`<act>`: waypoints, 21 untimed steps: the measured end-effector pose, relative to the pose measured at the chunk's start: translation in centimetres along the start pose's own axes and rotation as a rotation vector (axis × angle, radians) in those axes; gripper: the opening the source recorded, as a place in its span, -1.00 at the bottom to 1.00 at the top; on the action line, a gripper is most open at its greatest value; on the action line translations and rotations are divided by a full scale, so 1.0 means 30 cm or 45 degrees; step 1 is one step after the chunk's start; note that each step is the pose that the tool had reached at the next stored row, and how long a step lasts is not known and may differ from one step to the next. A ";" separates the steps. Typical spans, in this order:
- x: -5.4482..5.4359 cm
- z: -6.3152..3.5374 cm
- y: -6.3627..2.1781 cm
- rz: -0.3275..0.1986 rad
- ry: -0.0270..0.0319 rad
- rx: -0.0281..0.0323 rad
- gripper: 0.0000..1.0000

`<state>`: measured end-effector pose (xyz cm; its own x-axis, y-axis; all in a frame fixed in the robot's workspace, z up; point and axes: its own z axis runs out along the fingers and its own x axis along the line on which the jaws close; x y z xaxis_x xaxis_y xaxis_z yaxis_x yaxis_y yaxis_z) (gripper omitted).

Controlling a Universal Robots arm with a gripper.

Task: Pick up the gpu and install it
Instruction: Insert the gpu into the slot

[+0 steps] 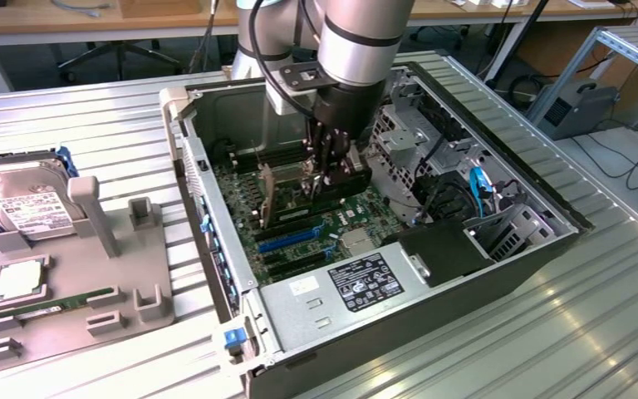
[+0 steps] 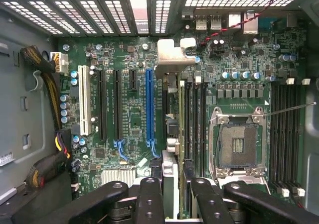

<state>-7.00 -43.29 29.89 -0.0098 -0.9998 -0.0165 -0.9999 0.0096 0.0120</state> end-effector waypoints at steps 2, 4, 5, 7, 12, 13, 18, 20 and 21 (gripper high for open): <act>0.001 0.001 0.001 0.000 -0.0001 0.0000 -0.47; 0.003 0.004 0.004 0.000 0.0000 0.0000 -0.47; 0.003 0.004 0.005 0.000 0.0001 0.0000 -0.47; 0.004 0.005 0.005 0.000 -0.0001 0.0000 -0.47; 0.005 0.007 0.007 0.000 0.0000 0.0000 -0.47; 0.005 0.007 0.007 0.000 0.0000 0.0000 -0.47; 0.006 0.009 0.010 0.000 0.0001 0.0000 -0.47; 0.007 0.010 0.011 0.000 0.0001 -0.0001 -0.47; 0.007 0.011 0.012 0.000 0.0001 0.0000 -0.47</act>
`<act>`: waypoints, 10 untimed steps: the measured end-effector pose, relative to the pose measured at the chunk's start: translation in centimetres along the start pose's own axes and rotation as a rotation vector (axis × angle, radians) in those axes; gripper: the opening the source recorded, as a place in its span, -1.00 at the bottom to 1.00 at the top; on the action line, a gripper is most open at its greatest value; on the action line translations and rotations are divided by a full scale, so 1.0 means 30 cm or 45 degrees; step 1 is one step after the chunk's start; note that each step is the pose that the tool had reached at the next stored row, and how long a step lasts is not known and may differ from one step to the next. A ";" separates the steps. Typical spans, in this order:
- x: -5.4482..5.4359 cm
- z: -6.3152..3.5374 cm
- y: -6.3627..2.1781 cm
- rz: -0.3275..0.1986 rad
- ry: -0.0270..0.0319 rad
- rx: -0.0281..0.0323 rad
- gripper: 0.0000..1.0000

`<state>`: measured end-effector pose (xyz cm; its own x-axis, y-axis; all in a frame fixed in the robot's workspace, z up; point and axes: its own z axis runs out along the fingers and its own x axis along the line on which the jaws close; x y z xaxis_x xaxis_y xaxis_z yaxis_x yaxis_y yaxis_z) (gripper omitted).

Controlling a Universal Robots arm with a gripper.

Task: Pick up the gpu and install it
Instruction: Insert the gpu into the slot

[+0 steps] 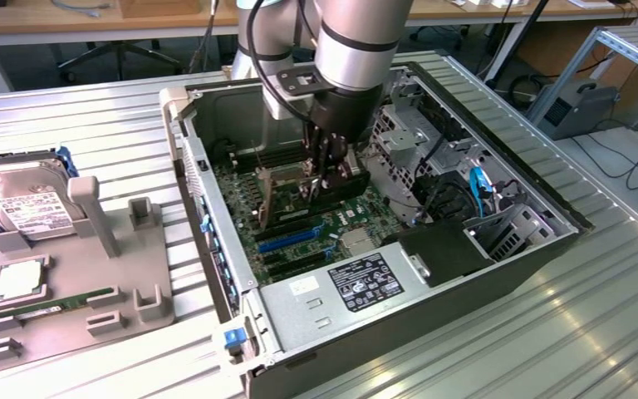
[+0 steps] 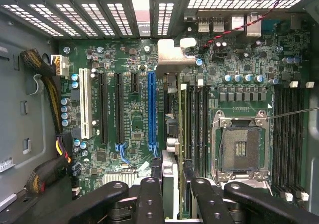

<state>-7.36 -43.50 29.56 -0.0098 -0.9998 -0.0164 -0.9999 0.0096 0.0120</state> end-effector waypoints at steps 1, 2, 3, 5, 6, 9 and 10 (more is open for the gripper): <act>0.000 0.001 0.001 0.000 -0.0001 0.0000 -0.47; 0.001 0.001 0.001 0.000 0.0000 -0.0001 -0.47; 0.001 0.002 0.002 0.000 0.0000 0.0000 -0.47; 0.001 0.003 0.002 0.000 -0.0001 0.0000 -0.47; 0.002 0.004 0.003 0.000 -0.0003 0.0002 -0.47; 0.003 0.005 0.005 0.000 -0.0001 0.0000 -0.47; 0.003 0.006 0.006 0.000 -0.0001 0.0000 -0.47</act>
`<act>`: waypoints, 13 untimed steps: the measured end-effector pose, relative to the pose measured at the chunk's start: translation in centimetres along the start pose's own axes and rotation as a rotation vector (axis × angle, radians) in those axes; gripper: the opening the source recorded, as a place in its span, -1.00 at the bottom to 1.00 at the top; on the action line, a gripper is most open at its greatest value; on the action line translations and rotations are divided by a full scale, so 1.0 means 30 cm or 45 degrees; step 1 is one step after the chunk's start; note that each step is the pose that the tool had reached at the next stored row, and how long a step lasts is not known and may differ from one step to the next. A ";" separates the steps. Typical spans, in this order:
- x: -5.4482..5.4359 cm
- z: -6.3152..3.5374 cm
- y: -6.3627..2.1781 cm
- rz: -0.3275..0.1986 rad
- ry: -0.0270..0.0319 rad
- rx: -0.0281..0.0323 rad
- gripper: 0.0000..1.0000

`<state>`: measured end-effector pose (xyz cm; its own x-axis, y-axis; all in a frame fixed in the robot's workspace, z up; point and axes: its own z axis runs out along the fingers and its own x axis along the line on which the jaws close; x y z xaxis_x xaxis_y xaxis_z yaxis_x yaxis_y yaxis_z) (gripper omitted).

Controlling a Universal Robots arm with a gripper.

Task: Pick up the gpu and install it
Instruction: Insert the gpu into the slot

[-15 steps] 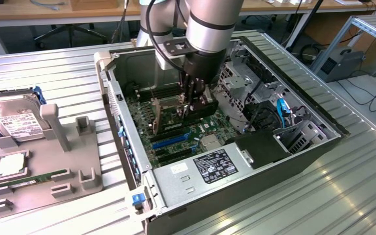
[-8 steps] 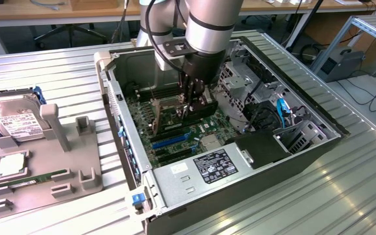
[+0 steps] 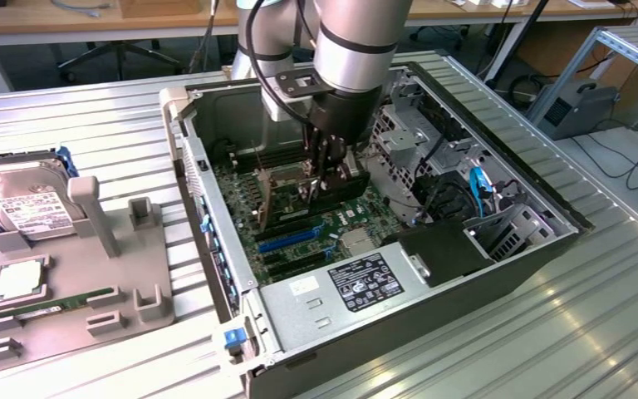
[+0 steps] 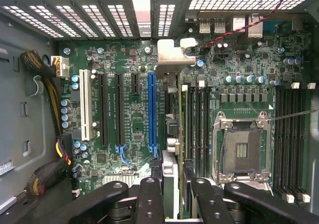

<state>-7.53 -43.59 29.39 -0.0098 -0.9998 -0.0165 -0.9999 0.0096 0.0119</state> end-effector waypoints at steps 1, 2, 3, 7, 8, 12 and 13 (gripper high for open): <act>0.000 0.000 0.000 0.000 0.0000 0.0000 -0.47; 0.001 0.001 0.001 0.000 0.0000 0.0000 -0.47; 0.001 0.001 0.001 0.000 0.0000 0.0000 -0.47; 0.002 0.003 0.003 0.000 0.0000 0.0000 -0.47; 0.003 0.004 0.003 0.000 0.0000 0.0000 -0.47; 0.004 0.006 0.004 0.000 0.0000 0.0000 -0.47; 0.004 0.006 0.005 0.000 0.0000 0.0000 -0.47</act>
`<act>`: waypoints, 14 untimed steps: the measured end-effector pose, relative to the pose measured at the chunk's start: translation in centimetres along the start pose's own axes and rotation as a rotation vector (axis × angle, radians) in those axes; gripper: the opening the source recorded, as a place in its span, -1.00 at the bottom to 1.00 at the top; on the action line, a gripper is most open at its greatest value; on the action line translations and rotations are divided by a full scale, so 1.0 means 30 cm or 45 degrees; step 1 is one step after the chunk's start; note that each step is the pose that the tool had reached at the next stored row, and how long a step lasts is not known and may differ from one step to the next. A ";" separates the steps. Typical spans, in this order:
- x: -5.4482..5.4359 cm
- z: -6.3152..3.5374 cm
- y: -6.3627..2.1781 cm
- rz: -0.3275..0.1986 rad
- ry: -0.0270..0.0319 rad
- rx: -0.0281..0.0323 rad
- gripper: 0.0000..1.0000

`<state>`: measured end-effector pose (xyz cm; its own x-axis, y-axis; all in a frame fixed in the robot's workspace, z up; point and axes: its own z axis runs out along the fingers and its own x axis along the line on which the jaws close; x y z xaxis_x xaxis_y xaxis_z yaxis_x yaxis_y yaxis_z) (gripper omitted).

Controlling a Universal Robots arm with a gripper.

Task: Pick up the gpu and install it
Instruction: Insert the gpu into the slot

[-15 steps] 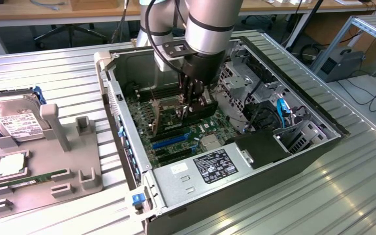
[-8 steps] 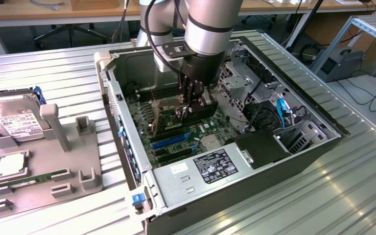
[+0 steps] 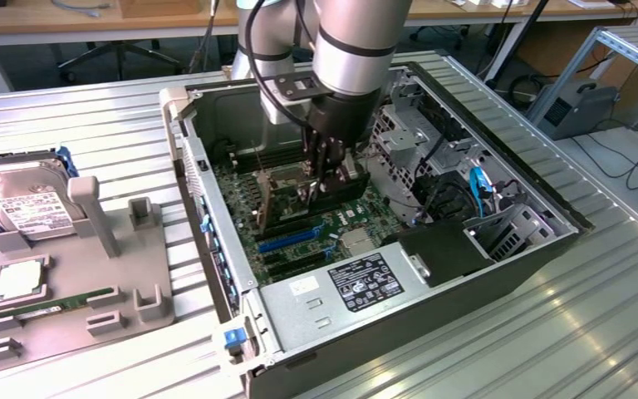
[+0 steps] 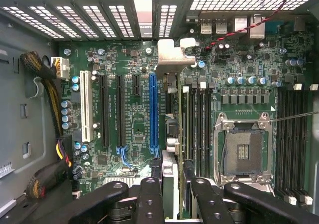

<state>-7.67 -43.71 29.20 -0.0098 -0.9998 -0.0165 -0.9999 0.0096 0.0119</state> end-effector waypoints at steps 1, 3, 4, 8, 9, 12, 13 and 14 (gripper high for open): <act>0.000 0.000 0.000 0.000 0.0001 -0.0001 -0.47; 0.001 0.001 0.001 0.000 0.0001 0.0000 -0.47; 0.001 0.002 0.001 0.000 0.0000 0.0000 -0.47; 0.002 0.004 0.003 0.000 0.0000 0.0000 -0.47; 0.003 0.005 0.003 0.000 0.0000 0.0000 -0.47; 0.004 0.006 0.005 0.000 0.0000 0.0000 -0.47; 0.004 0.006 0.005 0.000 0.0000 0.0000 -0.47; 0.004 0.007 0.006 0.000 0.0001 0.0000 -0.47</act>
<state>-7.84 -43.84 29.00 -0.0098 -0.9998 -0.0165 -0.9999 0.0096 0.0120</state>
